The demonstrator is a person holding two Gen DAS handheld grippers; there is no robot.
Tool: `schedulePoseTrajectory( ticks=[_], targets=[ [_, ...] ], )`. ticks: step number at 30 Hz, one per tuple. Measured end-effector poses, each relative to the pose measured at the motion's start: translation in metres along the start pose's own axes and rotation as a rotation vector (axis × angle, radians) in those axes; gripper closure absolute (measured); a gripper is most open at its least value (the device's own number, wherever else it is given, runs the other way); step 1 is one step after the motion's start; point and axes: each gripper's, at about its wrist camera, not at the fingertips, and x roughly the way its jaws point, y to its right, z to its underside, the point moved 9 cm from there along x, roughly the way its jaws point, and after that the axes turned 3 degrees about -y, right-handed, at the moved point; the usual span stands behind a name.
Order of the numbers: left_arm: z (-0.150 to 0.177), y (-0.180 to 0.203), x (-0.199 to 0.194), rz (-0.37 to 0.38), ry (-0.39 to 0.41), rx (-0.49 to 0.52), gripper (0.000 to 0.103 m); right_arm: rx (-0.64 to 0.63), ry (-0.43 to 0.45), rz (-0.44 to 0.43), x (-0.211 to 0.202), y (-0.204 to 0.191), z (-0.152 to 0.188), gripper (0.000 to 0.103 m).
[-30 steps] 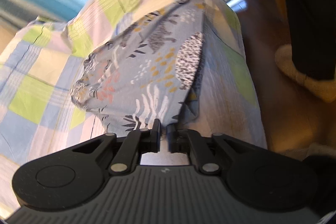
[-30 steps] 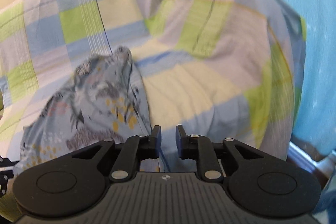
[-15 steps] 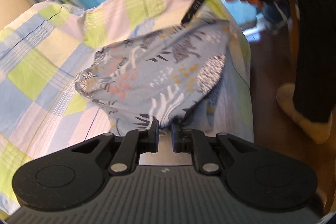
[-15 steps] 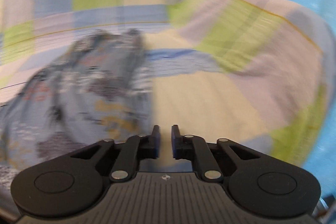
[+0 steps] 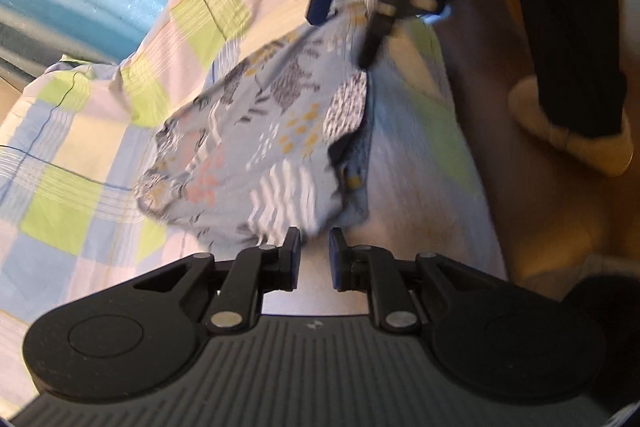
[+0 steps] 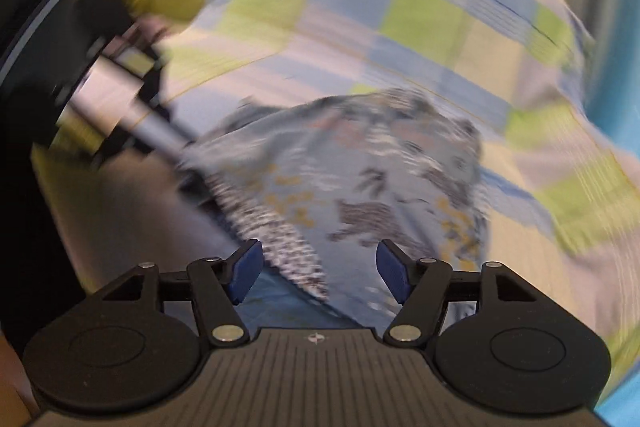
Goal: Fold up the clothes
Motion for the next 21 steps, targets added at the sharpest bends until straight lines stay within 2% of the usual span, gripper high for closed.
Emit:
schedulePoseTrajectory(
  ticks=[3,4,9,11,12,14,15,16,17,18,21],
  targets=[
    [0.007,-0.014,-0.005,-0.013,0.001,-0.117,0.077,-0.133,0.025,0.0,0.008,-0.026,-0.009,0.038],
    [0.008,-0.018,-0.007,-0.009,0.015,-0.154,0.076,-0.166,0.032,0.0,0.013,-0.033,-0.012,0.041],
    [0.015,-0.025,-0.009,-0.027,0.019,-0.202,0.067,-0.298,0.047,-0.026,0.04,-0.058,-0.022,0.045],
    [0.016,-0.021,-0.008,-0.025,0.016,-0.183,0.064,-0.315,0.043,-0.043,0.051,-0.062,-0.024,0.056],
    [0.015,-0.019,-0.008,-0.025,0.017,-0.168,0.062,-0.278,0.041,-0.071,0.053,-0.058,-0.025,0.071],
    [0.01,-0.015,-0.007,-0.043,0.028,-0.124,0.06,-0.206,0.042,-0.091,0.053,-0.049,-0.028,0.085],
    [0.006,-0.012,-0.007,-0.058,0.04,-0.092,0.053,-0.172,0.045,-0.092,0.05,-0.043,-0.03,0.097],
    [0.002,-0.009,-0.006,-0.078,0.05,-0.054,0.048,-0.14,0.053,-0.098,0.047,-0.036,-0.033,0.098],
    [-0.003,-0.006,-0.004,-0.102,0.06,-0.009,0.038,-0.102,0.066,-0.106,0.042,-0.03,-0.035,0.099],
    [-0.007,-0.002,-0.001,-0.124,0.068,0.04,0.035,-0.066,0.081,-0.109,0.037,-0.024,-0.037,0.1],
    [-0.018,0.0,0.01,-0.173,0.07,0.133,0.037,-0.011,0.111,-0.108,0.026,-0.012,-0.04,0.1]
  ],
)
